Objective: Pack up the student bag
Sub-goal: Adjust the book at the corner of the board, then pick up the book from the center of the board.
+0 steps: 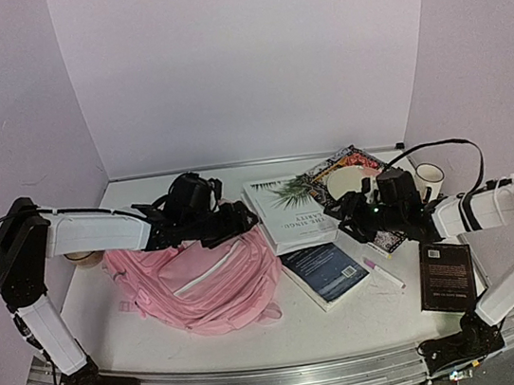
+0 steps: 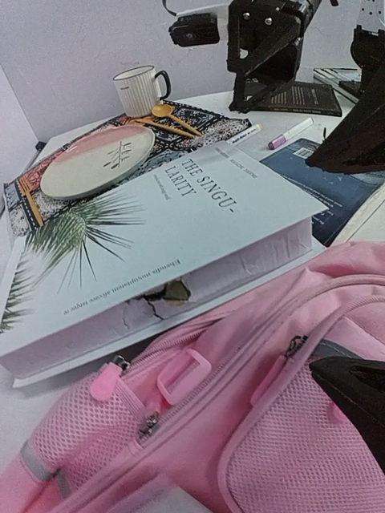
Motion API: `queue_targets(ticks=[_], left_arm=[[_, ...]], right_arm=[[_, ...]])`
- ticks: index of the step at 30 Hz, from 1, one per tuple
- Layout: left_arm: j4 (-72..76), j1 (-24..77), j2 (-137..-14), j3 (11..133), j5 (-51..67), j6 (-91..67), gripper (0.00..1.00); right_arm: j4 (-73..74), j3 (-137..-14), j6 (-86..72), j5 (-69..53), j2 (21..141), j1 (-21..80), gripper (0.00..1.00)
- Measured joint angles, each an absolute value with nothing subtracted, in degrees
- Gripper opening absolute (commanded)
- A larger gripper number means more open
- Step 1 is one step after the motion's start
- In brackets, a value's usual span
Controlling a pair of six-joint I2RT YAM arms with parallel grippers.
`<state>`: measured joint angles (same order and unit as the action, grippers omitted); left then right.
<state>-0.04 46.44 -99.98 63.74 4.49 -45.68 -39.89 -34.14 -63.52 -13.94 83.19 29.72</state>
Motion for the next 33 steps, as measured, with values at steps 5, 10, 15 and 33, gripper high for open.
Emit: queue_targets(ticks=[5,10,15,33], left_arm=[[-0.45,46.44,-102.94,67.48,5.07,-44.35,0.76],[-1.63,46.44,-107.10,71.93,5.49,-43.01,0.72],[-2.69,46.44,-111.72,75.88,6.37,-42.19,0.61],[-0.87,46.76,-120.20,80.64,13.17,-45.88,0.35]], right_arm=[[-36.51,-34.67,-58.86,-15.77,85.03,25.33,0.78],[-35.54,-38.17,-55.51,-18.93,92.28,23.96,0.84],[-36.71,-40.77,-54.49,-21.89,98.28,23.63,0.87],[-64.93,-39.25,-65.41,-31.11,111.71,22.64,0.85]])
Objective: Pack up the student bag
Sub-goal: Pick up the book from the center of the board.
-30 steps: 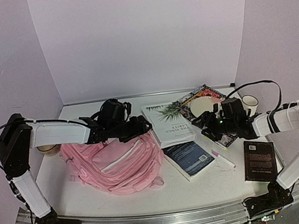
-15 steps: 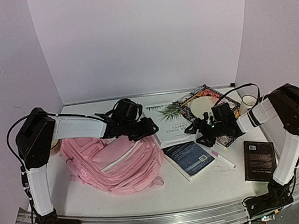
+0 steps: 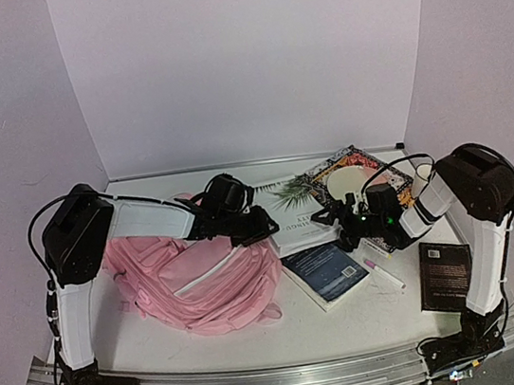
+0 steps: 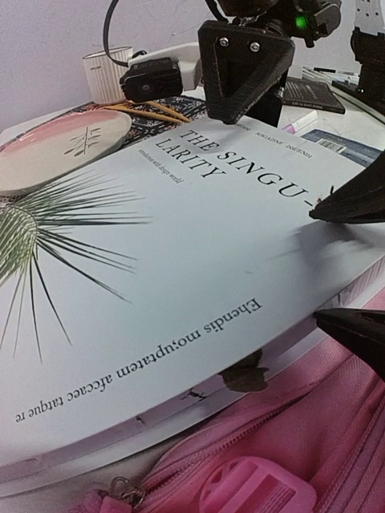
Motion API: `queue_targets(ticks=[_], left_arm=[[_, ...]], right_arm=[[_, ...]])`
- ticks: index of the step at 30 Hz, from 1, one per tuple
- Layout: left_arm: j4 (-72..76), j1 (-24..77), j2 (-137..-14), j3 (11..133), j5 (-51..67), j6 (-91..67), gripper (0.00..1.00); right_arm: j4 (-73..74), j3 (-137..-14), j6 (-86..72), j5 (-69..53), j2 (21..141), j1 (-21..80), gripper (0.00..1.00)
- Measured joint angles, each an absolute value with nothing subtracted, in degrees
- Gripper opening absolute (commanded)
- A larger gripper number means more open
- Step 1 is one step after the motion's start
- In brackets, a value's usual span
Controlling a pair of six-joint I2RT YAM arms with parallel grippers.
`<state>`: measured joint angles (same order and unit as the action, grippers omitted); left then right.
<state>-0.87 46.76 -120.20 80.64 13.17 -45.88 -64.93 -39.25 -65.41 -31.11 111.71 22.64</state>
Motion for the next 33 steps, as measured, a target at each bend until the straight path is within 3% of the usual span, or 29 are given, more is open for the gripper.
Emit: queue_targets(ticks=[9,15,19,23,33], left_arm=[[0.52,49.05,-121.92,81.22,15.34,-48.68,0.35],[0.52,49.61,-122.85,82.54,15.80,-49.99,0.35],[0.64,49.86,-123.31,83.35,16.38,-50.71,0.40],[0.73,50.46,-123.29,83.44,16.28,-50.45,0.45],[-4.43,50.96,-114.07,80.46,10.40,-43.33,0.58]], right_arm=[[-72.51,-38.12,-71.37,-31.01,111.87,22.25,0.79],[-73.28,-37.93,-72.66,-30.56,111.85,21.46,0.65],[-73.66,-37.87,-73.30,-30.54,111.85,21.41,0.49],[-73.91,-36.87,-73.44,-30.66,111.28,21.43,0.39],[-74.04,-33.99,-73.96,-31.53,104.58,21.56,0.34]])
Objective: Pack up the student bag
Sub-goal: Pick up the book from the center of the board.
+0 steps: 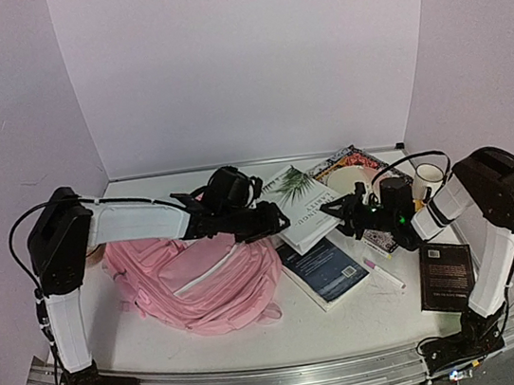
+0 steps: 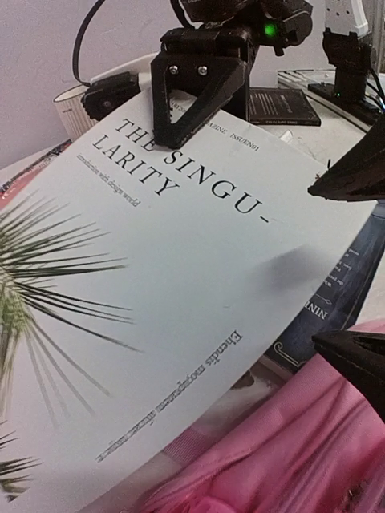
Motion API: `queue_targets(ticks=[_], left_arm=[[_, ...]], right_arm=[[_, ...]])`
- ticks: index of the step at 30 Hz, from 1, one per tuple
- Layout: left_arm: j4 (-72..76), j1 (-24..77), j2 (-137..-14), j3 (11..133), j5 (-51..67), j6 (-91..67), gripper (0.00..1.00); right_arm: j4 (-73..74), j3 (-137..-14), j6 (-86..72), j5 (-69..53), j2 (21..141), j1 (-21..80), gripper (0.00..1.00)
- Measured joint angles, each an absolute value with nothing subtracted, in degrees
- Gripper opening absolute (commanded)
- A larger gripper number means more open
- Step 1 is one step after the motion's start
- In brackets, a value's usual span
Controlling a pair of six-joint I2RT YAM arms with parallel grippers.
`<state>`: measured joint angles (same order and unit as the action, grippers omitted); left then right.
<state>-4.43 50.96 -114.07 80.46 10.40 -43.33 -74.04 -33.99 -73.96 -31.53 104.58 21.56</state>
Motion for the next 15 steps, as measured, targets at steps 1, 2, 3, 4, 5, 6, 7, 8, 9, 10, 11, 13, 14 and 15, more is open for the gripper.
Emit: queue_targets(ticks=[1,2,3,4,5,6,7,8,9,10,11,13,14,15], left_arm=[[-5.38,50.96,-112.54,80.01,9.52,-42.20,0.59],[-6.43,50.98,-111.14,79.64,8.63,-41.10,0.60],[-7.76,51.07,-109.51,79.19,7.49,-39.71,0.60],[-9.19,51.15,-107.87,78.64,6.32,-38.25,0.61],[-10.52,51.24,-106.48,78.17,5.27,-37.09,0.62],[-11.81,51.51,-104.92,77.50,3.82,-35.76,0.63],[-13.42,51.97,-103.34,76.73,2.20,-34.44,0.63],[-15.04,52.60,-101.81,75.98,0.62,-33.23,0.64],[-16.60,53.40,-100.44,75.33,-0.95,-32.09,0.65],[-18.16,54.42,-99.16,74.67,-2.49,-31.12,0.65],[-19.71,55.60,-97.96,74.00,-3.84,-30.34,0.65],[-22.69,57.97,-95.78,72.71,-6.14,-28.99,0.66],[-24.10,59.12,-94.86,72.01,-7.00,-28.54,0.67],[-25.47,60.16,-94.07,71.37,-7.76,-28.17,0.67]], right_arm=[[-73.92,-33.61,-74.06,-31.58,103.89,21.56,0.35],[-73.87,-33.21,-74.23,-31.64,103.16,21.56,0.34],[-73.78,-32.82,-74.38,-31.75,102.42,21.56,0.34],[-73.76,-32.54,-74.50,-31.81,101.79,21.56,0.34],[-73.74,-32.24,-74.60,-31.92,101.16,21.56,0.34],[-73.72,-31.89,-74.74,-31.94,100.43,21.56,0.34],[-73.70,-31.50,-74.84,-31.96,99.63,21.56,0.34],[-73.62,-31.17,-74.87,-32.01,98.84,21.56,0.34],[-73.49,-30.93,-74.86,-32.09,98.06,21.56,0.34],[-73.27,-30.74,-74.84,-32.12,97.19,21.56,0.34],[-72.91,-30.57,-74.80,-32.13,96.22,21.56,0.34],[-71.82,-30.33,-74.59,-32.13,94.24,21.56,0.35],[-70.97,-30.26,-74.35,-32.13,93.16,21.56,0.35],[-70.13,-30.21,-74.11,-32.14,92.12,21.56,0.35]])
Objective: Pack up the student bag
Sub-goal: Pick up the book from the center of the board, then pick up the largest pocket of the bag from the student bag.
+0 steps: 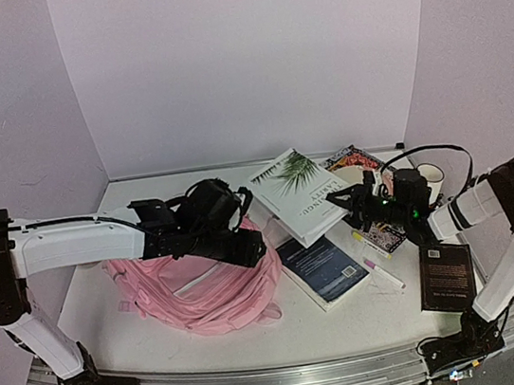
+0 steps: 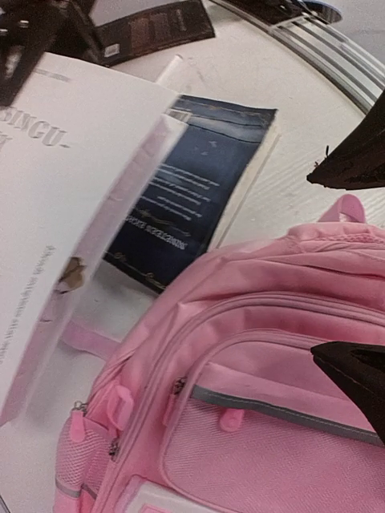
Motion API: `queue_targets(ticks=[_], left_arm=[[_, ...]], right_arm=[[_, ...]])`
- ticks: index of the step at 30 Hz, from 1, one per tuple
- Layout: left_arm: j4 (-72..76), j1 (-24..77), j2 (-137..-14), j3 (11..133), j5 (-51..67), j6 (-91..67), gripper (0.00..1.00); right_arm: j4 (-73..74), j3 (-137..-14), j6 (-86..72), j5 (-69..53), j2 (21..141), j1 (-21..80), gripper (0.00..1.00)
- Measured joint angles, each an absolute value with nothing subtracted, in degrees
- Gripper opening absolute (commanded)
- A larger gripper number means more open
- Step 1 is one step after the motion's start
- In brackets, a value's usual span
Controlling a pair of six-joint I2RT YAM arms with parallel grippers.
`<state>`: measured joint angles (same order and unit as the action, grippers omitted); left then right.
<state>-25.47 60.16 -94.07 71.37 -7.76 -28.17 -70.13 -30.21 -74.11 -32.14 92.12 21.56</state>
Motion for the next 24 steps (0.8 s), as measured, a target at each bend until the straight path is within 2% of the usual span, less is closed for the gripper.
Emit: queue_targets(ticks=[13,24], left_arm=[[-35.53,69.10,-90.13,65.86,-13.58,-27.50,0.68],[-37.64,69.69,-92.24,65.84,-15.94,-27.99,0.67]], right_arm=[[-55.46,-29.95,-68.73,-31.74,80.61,21.56,0.35],[-49.64,-29.61,-66.99,-30.47,76.37,21.56,0.35]])
